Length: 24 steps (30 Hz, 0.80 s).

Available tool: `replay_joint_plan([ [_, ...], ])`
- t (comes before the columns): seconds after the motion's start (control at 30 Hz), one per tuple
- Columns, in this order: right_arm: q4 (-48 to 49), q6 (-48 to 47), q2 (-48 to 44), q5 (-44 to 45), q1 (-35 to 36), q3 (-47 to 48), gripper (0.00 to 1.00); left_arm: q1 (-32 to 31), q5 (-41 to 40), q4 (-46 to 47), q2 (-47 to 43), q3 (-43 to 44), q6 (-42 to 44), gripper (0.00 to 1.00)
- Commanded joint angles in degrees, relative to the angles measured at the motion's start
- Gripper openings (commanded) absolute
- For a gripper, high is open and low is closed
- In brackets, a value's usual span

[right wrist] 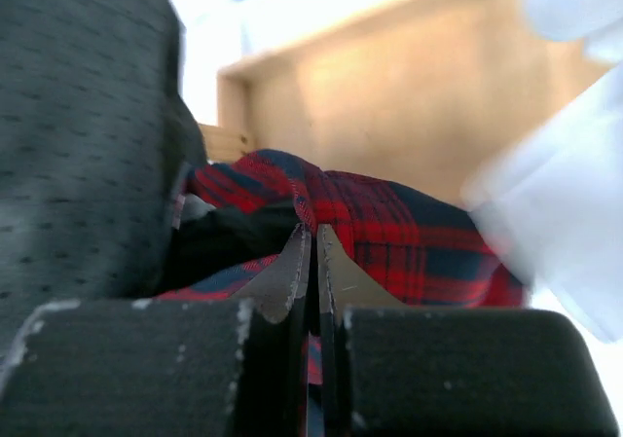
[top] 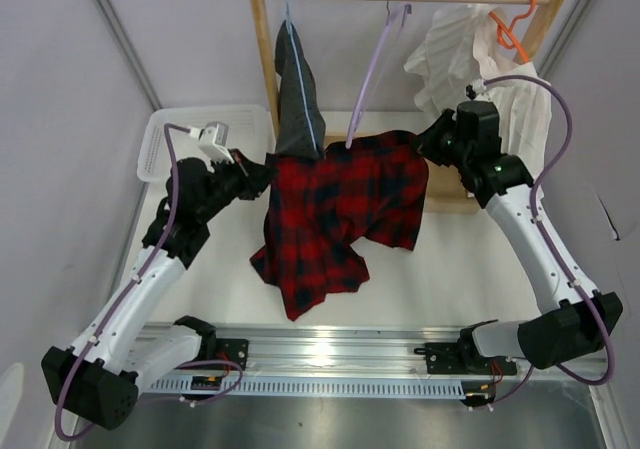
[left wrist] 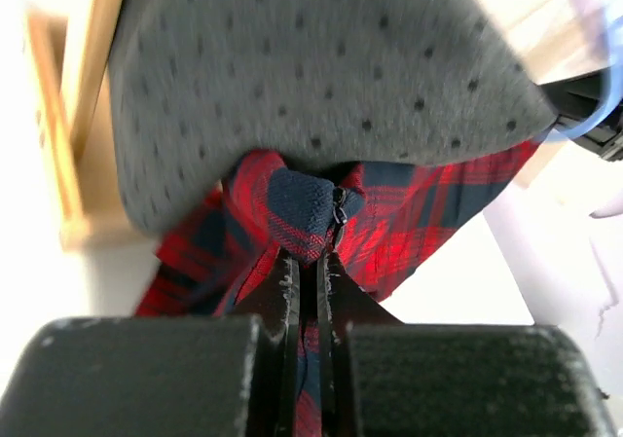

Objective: Place the skirt on the hanger

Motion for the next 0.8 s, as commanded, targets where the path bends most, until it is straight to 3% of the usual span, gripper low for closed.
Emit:
replay_joint_plan([
  [0.0, -2.1, -3.4, -1.6, 0.1, -0.4, 5.0, 0.0, 2.3, 4.3, 5.1, 0.4, 7.2, 2.5, 0.0],
  [0.13, -4.1, -4.4, -2.6, -0.3, -0.2, 4.2, 0.0, 2.9, 5.3, 4.7, -0.8, 4.9, 2.2, 0.0],
  [0.27, 0.2, -0.3, -11.0, -2.8, 1.3, -10.3, 0.0, 2.9, 5.1, 5.3, -4.2, -6.4, 0.6, 0.0],
  [0.43, 2.4, 5.4, -21.1, 1.5, 6.2, -30.8, 0.0, 2.9, 7.2, 12.2, -8.1, -25.1, -7.5, 0.0],
  [0.53, 3.8, 10.2, -26.3, 4.1, 8.5, -40.3, 0.0, 2.9, 7.0, 15.6, -9.6, -31.9, -11.2, 0.0],
  [0.73, 6.3, 16.6, -31.2, 9.3, 16.5, -50.1, 0.0, 2.7, 7.1, 21.0, -10.1, -40.2, -14.1, 0.0],
  [0.77, 6.7, 17.1, -31.6, 10.2, 19.0, -50.8, 0.0, 2.7, 7.5, 21.4, -10.4, -41.3, -13.7, 0.04],
])
